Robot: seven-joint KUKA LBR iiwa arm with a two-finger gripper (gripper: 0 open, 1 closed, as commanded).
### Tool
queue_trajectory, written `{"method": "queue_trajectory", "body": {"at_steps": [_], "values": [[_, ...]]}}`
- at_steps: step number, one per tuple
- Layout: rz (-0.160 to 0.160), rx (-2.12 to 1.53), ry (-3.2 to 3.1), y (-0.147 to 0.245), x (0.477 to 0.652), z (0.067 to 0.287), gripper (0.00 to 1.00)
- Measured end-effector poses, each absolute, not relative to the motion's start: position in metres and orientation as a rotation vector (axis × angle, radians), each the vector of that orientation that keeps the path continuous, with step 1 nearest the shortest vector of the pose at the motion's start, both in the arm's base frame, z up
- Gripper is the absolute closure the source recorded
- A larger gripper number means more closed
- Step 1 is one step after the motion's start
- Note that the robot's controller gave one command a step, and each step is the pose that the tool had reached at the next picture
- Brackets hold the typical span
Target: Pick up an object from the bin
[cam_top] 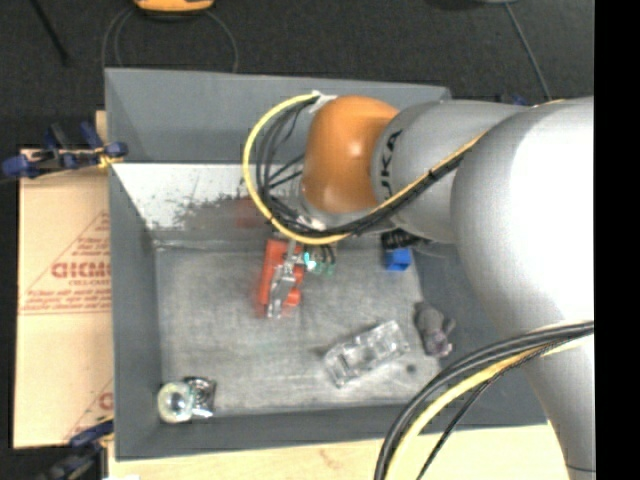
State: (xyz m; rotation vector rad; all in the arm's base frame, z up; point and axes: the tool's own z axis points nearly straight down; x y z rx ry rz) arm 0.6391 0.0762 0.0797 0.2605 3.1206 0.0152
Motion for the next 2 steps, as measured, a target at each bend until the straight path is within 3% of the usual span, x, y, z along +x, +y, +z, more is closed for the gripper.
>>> {"method": "queue_trajectory", "body": {"at_steps": [1,2], "values": [[0.008,-0.238,3.111,0.05,0.633,0.081,0.0],[0.006,-0.418,3.1,0.015,0.659,0.08,0.0]]}}
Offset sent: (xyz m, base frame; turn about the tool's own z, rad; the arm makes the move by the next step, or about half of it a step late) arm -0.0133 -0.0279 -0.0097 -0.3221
